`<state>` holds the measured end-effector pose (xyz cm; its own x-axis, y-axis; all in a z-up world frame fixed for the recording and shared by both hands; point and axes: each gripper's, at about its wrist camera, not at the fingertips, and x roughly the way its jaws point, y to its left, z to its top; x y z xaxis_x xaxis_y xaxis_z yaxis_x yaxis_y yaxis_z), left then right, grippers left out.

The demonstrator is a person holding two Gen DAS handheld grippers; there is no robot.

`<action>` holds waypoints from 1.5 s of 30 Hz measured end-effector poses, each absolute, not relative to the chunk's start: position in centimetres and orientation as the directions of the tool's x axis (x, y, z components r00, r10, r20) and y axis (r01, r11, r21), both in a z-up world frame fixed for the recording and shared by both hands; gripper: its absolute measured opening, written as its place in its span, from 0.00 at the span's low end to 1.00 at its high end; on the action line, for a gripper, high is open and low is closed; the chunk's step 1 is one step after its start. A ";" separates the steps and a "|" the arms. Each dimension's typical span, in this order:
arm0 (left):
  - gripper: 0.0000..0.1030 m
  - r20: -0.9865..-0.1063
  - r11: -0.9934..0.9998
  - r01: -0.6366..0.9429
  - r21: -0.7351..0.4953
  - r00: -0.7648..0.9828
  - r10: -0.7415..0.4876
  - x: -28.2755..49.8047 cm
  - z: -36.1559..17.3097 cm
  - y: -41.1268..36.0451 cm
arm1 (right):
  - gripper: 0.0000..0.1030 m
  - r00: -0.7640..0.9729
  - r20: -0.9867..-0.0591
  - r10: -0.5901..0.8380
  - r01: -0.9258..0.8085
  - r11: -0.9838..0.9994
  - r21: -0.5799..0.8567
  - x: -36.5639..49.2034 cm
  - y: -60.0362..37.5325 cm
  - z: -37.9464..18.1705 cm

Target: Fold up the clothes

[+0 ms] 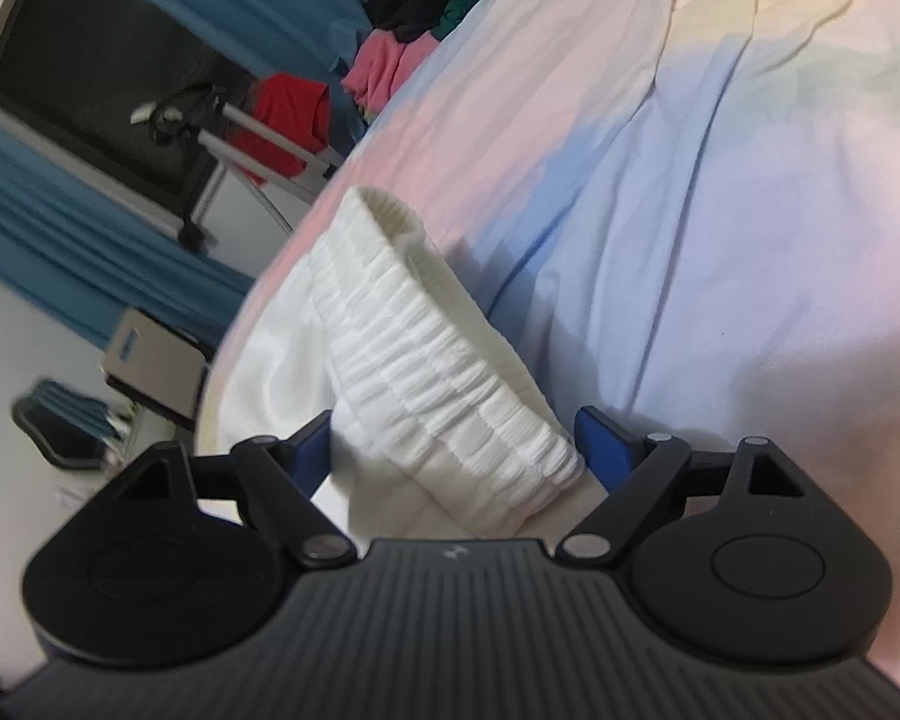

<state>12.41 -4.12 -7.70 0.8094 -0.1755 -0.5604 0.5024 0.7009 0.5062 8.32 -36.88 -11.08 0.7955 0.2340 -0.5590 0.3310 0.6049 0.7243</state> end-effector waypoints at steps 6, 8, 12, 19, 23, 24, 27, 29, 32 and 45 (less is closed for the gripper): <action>0.43 -0.558 0.709 0.493 0.504 0.813 -0.168 8.6 -8.1 -5.0 | 0.86 0.753 -0.606 0.256 0.342 0.635 0.693 7.5 -35.9 -10.8; 0.44 -0.560 0.714 0.492 0.499 0.811 -0.168 8.3 -8.1 -5.0 | 0.86 0.737 -0.612 0.285 0.316 0.656 0.686 7.9 -35.4 -10.8; 0.45 -0.559 0.718 0.489 0.496 0.812 -0.168 8.0 -8.2 -4.9 | 0.86 0.728 -0.629 0.271 0.293 0.708 0.643 8.3 -34.5 -10.6; 0.48 -0.540 0.704 0.493 0.511 0.822 -0.183 8.2 -8.0 -5.0 | 0.52 0.834 -0.535 0.137 0.270 0.745 0.610 7.7 -34.7 -8.7; 0.47 -0.547 0.734 0.511 0.447 0.806 -0.228 8.3 -7.0 -4.5 | 0.43 0.902 -0.424 0.074 0.193 0.812 0.550 7.1 -34.3 -6.5; 0.47 -0.555 0.739 0.518 0.431 0.798 -0.235 8.4 -6.9 -4.4 | 0.43 0.898 -0.434 0.074 0.206 0.802 0.561 7.4 -34.8 -6.8; 0.48 -0.572 0.738 0.515 0.436 0.792 -0.215 8.6 -7.5 -4.7 | 0.50 0.848 -0.520 0.099 0.278 0.752 0.597 8.6 -36.2 -9.0; 0.48 -0.579 0.749 0.509 0.425 0.789 -0.208 8.9 -7.5 -4.7 | 0.68 0.802 -0.577 0.152 0.327 0.698 0.637 9.4 -37.1 -10.7; 0.48 -0.587 0.767 0.507 0.393 0.781 -0.216 9.2 -7.2 -4.4 | 0.80 0.771 -0.585 0.251 0.339 0.617 0.711 10.5 -37.9 -12.4; 0.74 -0.530 0.856 0.507 -0.100 0.701 -0.477 10.6 -1.7 1.1 | 0.41 0.811 -0.558 0.176 0.203 0.809 0.551 10.8 -33.6 -9.5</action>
